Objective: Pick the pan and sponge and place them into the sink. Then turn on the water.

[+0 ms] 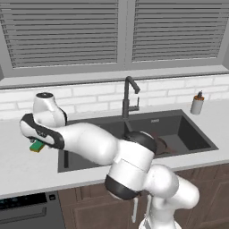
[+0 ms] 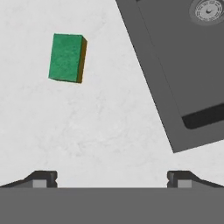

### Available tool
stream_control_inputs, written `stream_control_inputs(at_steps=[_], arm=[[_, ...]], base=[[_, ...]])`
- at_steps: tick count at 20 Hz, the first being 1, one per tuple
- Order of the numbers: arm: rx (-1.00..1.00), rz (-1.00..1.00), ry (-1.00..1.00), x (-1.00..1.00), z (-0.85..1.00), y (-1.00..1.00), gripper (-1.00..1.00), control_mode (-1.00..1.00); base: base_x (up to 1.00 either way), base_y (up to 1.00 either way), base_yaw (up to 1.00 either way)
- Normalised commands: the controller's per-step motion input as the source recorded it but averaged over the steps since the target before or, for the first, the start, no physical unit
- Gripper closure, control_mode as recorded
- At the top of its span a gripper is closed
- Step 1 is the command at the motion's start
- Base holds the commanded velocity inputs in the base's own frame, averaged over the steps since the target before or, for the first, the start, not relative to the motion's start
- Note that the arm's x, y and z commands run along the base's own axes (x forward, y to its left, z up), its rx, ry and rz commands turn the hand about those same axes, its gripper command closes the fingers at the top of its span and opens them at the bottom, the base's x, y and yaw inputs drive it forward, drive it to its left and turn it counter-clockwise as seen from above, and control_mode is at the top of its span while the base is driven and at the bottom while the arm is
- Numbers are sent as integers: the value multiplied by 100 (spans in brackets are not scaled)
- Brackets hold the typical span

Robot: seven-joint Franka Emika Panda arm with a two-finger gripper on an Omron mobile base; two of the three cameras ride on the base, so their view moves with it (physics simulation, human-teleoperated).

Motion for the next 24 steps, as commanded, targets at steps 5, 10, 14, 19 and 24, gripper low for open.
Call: stream_control_inputs(at_steps=[5, 10, 14, 19, 24], arm=[[0, -5, 11, 14, -2, 0, -100, -100], [0, 0, 2, 31, -13, 0, -100, -100], [-1, 0, 0, 26, -4, 1, -100, -100], [-4, 0, 3, 24, -3, 9, -100, -100], [-5, 0, 0, 20, -18, 9, -100, -100]], base=[[0, 0, 0], [0, 0, 0], [0, 0, 0], [0, 0, 0], [0, 0, 0]])
